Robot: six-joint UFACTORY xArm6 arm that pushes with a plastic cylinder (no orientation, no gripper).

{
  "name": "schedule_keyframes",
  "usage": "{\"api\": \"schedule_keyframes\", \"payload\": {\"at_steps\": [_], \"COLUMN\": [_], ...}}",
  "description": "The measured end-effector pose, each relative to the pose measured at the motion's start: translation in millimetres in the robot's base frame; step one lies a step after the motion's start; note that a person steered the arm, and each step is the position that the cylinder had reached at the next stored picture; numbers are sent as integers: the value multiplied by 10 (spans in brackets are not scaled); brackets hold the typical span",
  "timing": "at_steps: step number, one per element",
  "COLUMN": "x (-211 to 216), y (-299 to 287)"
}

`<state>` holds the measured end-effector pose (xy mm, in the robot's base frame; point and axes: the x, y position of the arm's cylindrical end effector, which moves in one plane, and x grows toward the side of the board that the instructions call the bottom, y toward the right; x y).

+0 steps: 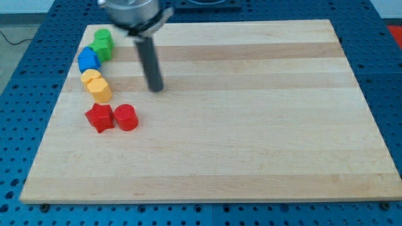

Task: Place the blue cube right to the red circle

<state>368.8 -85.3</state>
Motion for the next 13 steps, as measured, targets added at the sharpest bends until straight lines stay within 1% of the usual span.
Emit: {"api": "schedule_keyframes", "payload": {"at_steps": [1, 2, 3, 4, 5, 6, 8, 9, 10, 11, 12, 13], "x": [-669, -1462, -1769, -1760, -1757, -1757, -778, -524, -420, -420, -421, -420], "y": [192, 69, -238, -617, -2198, -2198, -2192, -2069, -1670, -962, -580, -1122]}}
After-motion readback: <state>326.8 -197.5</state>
